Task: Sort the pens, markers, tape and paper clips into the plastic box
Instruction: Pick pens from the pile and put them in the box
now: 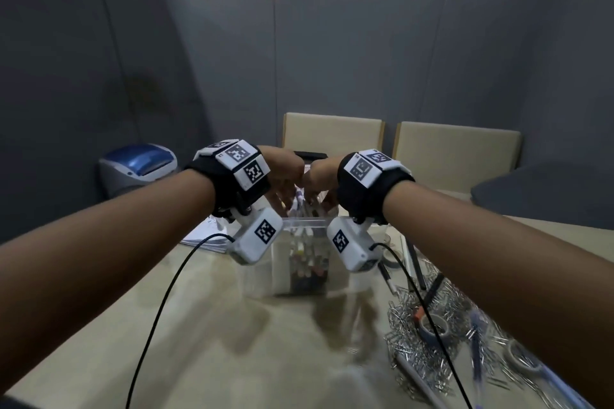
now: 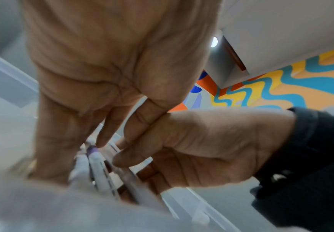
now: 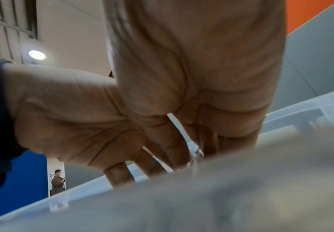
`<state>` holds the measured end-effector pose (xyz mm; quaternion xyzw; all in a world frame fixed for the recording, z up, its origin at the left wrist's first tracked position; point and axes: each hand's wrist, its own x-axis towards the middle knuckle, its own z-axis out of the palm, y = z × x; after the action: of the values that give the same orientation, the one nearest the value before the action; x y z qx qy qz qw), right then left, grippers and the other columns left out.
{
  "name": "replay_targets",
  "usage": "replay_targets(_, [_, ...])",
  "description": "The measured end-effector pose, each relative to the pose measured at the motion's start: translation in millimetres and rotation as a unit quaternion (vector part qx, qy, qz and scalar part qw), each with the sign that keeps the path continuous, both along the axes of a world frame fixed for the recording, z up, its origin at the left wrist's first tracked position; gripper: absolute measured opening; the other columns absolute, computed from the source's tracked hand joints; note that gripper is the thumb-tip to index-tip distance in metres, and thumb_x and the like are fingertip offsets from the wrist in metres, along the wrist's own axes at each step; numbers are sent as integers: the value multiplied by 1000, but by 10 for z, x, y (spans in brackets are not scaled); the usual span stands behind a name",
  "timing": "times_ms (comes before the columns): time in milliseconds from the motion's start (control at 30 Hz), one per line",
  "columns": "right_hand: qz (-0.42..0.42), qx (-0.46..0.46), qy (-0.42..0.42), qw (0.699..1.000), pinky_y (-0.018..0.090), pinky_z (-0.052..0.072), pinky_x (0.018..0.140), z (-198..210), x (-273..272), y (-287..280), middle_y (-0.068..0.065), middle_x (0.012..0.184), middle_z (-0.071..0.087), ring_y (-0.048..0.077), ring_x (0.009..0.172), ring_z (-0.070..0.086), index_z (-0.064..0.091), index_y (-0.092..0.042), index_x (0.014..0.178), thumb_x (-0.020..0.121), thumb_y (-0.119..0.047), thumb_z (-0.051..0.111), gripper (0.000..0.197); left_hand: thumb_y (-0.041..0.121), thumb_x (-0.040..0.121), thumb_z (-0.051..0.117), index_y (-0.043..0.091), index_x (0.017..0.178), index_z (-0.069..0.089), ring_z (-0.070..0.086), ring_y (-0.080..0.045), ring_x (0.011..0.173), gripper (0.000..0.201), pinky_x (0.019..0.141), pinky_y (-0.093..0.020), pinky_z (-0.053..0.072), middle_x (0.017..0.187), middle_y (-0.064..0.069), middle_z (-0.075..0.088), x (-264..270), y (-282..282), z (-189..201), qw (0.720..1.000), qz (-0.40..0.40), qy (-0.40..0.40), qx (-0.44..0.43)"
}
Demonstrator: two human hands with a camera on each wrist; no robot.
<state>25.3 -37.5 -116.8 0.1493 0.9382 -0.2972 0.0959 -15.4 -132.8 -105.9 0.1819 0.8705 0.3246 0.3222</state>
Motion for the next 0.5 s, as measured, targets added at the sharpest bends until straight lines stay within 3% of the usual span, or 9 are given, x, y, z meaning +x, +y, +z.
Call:
replay_targets(100, [1, -31, -12, 999, 50, 50, 96, -20, -36, 65, 22, 106, 66, 37, 99, 66, 63, 4, 99, 90, -3, 53, 15, 0, 89, 51, -12, 105, 61, 60, -33, 73, 23, 84, -49, 56, 93, -22, 61, 9, 49, -33, 1000, 0, 24, 13])
replay_targets(133, [-2, -34, -8, 999, 52, 51, 94, -4, -18, 92, 23, 109, 67, 39, 100, 67, 64, 3, 96, 88, -4, 56, 13, 1, 88, 52, -14, 108, 61, 63, -36, 77, 27, 88, -52, 54, 95, -24, 63, 21, 68, -43, 999, 7, 43, 4])
replay_targets(200, [-3, -17, 17, 1000, 50, 54, 91, 21, 49, 131, 20, 104, 69, 36, 99, 69, 65, -2, 85, 86, -8, 63, 7, 6, 88, 55, -13, 109, 61, 68, -39, 87, 29, 84, -53, 56, 102, -27, 66, 26, 103, -54, 994, 13, 100, -30])
replay_targets(267, [6, -21, 49, 999, 47, 55, 89, 48, 108, 162, 17, 103, 69, 34, 98, 69, 67, -1, 98, 85, -10, 65, 16, 9, 87, 60, -11, 108, 60, 70, -41, 86, 29, 73, -54, 58, 105, -30, 63, 72, 121, -31, 989, 20, 141, -37])
replay_targets(333, [3, -87, 74, 993, 49, 56, 88, 63, 169, 208, 17, 92, 65, 38, 96, 68, 61, 5, 115, 87, -3, 61, 30, 7, 86, 64, -12, 109, 59, 69, -44, 81, 30, 64, -55, 58, 107, -30, 60, 115, 135, 29, 985, 19, 170, -30])
replay_targets(400, [-11, -122, 119, 985, 49, 57, 85, 129, 281, 283, 16, 86, 63, 38, 91, 68, 61, 9, 116, 88, 2, 55, 29, 9, 88, 61, -9, 108, 61, 70, -44, 80, 27, 64, -55, 58, 107, -26, 61, 189, 156, 120, 975, 10, 221, -36])
replay_targets(500, [-35, -160, 176, 971, 46, 59, 79, 294, 545, 504, 25, 105, 67, 38, 92, 69, 61, 8, 113, 91, 3, 53, 24, 15, 88, 60, 0, 106, 66, 71, -35, 77, 24, 64, -52, 59, 101, -18, 65, 346, 263, 257, 956, -10, 294, -15])
